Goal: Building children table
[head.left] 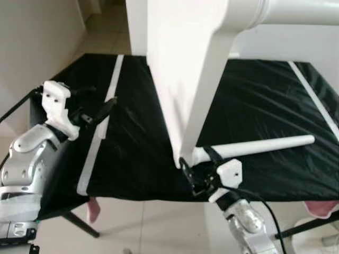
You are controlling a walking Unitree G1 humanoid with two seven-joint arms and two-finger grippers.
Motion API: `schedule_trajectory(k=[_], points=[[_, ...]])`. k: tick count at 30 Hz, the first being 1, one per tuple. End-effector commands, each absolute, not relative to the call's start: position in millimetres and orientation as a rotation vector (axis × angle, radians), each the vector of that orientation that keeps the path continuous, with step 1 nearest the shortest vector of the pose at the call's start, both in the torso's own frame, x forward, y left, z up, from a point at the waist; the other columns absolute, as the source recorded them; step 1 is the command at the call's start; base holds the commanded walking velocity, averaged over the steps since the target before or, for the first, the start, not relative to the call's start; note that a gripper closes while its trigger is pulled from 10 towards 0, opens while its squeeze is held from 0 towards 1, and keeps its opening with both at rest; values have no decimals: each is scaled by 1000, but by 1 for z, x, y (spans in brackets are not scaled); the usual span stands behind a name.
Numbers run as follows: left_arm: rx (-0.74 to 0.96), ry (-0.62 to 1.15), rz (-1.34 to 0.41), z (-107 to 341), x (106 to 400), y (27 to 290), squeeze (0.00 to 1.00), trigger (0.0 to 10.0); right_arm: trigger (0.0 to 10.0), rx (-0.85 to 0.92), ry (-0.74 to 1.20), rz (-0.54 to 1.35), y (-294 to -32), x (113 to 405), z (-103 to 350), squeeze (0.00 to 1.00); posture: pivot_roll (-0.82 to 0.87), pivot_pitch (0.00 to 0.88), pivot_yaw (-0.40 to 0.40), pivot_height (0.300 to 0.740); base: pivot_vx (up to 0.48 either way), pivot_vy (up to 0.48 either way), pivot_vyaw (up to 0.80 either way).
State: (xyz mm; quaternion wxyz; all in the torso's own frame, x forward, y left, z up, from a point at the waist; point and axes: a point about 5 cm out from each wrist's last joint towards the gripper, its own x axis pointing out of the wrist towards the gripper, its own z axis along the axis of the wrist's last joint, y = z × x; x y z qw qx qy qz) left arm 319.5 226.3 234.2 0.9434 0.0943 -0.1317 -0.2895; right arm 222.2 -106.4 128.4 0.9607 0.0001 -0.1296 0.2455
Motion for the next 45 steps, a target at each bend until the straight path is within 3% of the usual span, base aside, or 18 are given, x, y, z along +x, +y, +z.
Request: schedule_trajectory(k=[1, 6, 10, 27, 30, 45], points=[[212, -267, -639, 234, 319, 222, 0, 10000, 10000, -11, -259, 499, -114, 216, 130, 0, 63, 98, -25, 740, 0, 0, 0], [250, -230, -665, 225, 321, 220, 0, 10000, 10000, -47, -273, 396, -143, 209, 144, 0, 24, 105, -15, 740, 0, 0, 0], [244, -231, -673, 224, 322, 218, 0, 10000, 10000, -44, -268, 373, -151, 209, 145, 0, 20, 106, -13, 740, 0, 0, 0], [315, -192, -658, 213, 328, 214, 0, 10000, 10000, -77, -170, 175, -188, 257, 152, 0, 1, 90, -33, 740, 0, 0, 0], [296, -191, -652, 210, 327, 215, 0, 10000, 10000, -163, -86, 133, -199, 268, 147, 0, -1, 89, -36, 740, 0, 0, 0], [384, -150, -670, 205, 321, 216, 0, 10000, 10000, -93, 35, 121, -216, 311, 147, 0, 38, 93, -36, 740, 0, 0, 0]])
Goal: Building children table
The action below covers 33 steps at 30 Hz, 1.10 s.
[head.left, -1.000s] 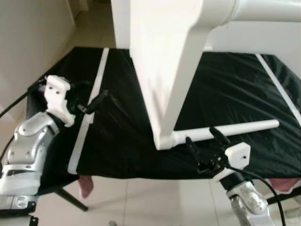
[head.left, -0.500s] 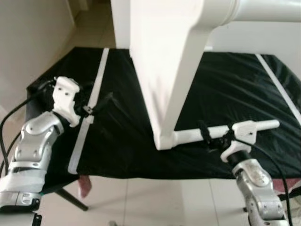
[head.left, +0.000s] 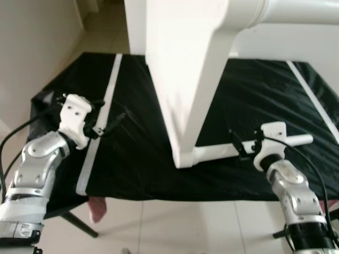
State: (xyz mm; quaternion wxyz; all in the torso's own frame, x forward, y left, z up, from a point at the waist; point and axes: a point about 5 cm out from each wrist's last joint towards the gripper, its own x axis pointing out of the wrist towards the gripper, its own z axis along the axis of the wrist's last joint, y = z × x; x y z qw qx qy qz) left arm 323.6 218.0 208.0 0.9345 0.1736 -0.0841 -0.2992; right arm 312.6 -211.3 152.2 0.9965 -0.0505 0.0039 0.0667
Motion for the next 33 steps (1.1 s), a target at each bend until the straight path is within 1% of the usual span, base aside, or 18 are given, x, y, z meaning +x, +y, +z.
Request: schedule_trajectory(k=[1, 5, 9, 22, 24, 28, 30, 32, 33], points=[[387, -145, -670, 204, 320, 216, 0, 10000, 10000, -76, 63, 113, -219, 317, 144, 0, 37, 96, -35, 740, 0, 0, 0], [385, -140, -682, 203, 319, 215, 0, 10000, 10000, -75, 137, 111, -223, 321, 136, 0, 37, 95, -38, 740, 0, 0, 0], [372, -139, -703, 203, 315, 214, 0, 10000, 10000, -62, 203, 134, -225, 316, 127, 0, 33, 93, -44, 740, 0, 0, 0], [375, -127, -709, 200, 314, 215, 0, 10000, 10000, -47, 273, 196, -220, 299, 118, 0, 21, 68, -57, 740, 0, 0, 0], [377, -127, -707, 201, 314, 215, 0, 10000, 10000, -44, 278, 213, -213, 295, 116, 0, 21, 66, -59, 740, 0, 0, 0], [378, -131, -708, 202, 314, 215, 0, 10000, 10000, -20, 283, 297, -183, 294, 112, 0, 18, 56, -58, 740, 0, 0, 0], [376, -132, -710, 203, 314, 214, 0, 10000, 10000, -11, 282, 323, -173, 294, 110, 0, 21, 55, -58, 740, 0, 0, 0], [375, -133, -711, 203, 314, 214, 0, 10000, 10000, -6, 282, 338, -168, 294, 110, 0, 23, 53, -59, 740, 0, 0, 0], [369, -131, -714, 203, 313, 214, 0, 10000, 10000, 1, 278, 364, -158, 294, 109, 0, 25, 54, -61, 740, 0, 0, 0]])
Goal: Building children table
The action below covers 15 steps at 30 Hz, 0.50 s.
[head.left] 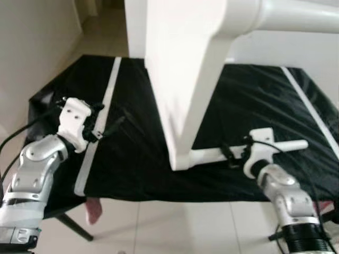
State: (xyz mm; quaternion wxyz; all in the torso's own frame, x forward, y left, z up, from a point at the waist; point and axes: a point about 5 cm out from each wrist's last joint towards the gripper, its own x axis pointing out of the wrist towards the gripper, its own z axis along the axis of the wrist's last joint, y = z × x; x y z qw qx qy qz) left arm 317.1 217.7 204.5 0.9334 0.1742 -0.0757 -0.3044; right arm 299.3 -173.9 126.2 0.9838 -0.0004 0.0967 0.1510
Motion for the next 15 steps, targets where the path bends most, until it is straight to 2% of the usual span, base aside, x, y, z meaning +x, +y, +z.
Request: schedule_trajectory(k=[1, 7, 11, 15], points=[[369, -131, -714, 203, 313, 214, 0, 10000, 10000, 1, 278, 364, -158, 294, 109, 0, 25, 54, -61, 740, 0, 0, 0], [352, -120, -743, 202, 308, 211, 0, 10000, 10000, 15, 233, 398, -129, 300, 114, 0, 41, 50, -69, 740, 0, 0, 0], [354, -119, -742, 202, 307, 212, 0, 10000, 10000, 27, 232, 402, -125, 300, 115, 0, 45, 51, -70, 740, 0, 0, 0], [381, -100, -718, 203, 304, 223, 0, 10000, 10000, 9, 255, 398, -130, 296, 108, 0, 48, 54, -71, 740, 0, 0, 0]])
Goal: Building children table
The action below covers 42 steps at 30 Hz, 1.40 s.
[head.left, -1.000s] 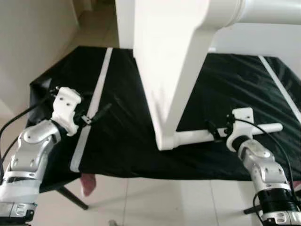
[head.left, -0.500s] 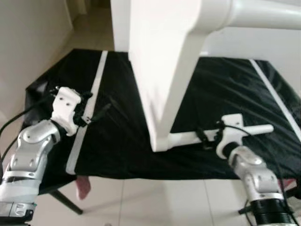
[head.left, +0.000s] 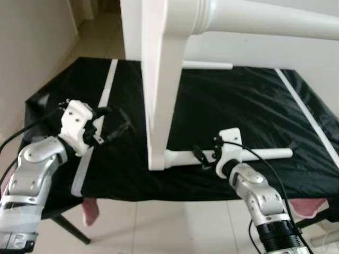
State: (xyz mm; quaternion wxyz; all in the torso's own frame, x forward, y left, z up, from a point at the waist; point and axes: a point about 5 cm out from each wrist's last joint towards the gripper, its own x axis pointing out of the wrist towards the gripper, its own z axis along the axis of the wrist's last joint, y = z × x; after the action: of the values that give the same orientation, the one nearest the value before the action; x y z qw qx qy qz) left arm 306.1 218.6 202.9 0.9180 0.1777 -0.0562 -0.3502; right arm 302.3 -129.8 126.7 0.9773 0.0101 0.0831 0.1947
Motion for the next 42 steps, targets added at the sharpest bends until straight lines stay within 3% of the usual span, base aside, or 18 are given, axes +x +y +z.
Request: schedule_trajectory(k=[1, 14, 22, 32, 42], points=[[376, -88, -718, 203, 304, 225, 0, 10000, 10000, 7, 259, 404, -128, 295, 107, 0, 47, 53, -70, 740, 0, 0, 0], [373, -22, -821, 199, 281, 225, 0, 10000, 10000, 82, 253, 447, -101, 290, 102, 0, 70, 66, -67, 740, 0, 0, 0], [327, -42, -786, 200, 276, 222, 0, 10000, 10000, 105, 221, 473, -93, 290, 104, 0, 80, 75, -74, 740, 0, 0, 0], [181, -9, -803, 195, 238, 232, 0, 10000, 10000, 103, 59, 380, -121, 301, 126, 0, 87, 90, -85, 740, 0, 0, 0], [153, 49, -951, 183, 211, 197, 0, 10000, 10000, 166, -56, 359, -123, 306, 142, 0, 110, 86, -98, 740, 0, 0, 0]])
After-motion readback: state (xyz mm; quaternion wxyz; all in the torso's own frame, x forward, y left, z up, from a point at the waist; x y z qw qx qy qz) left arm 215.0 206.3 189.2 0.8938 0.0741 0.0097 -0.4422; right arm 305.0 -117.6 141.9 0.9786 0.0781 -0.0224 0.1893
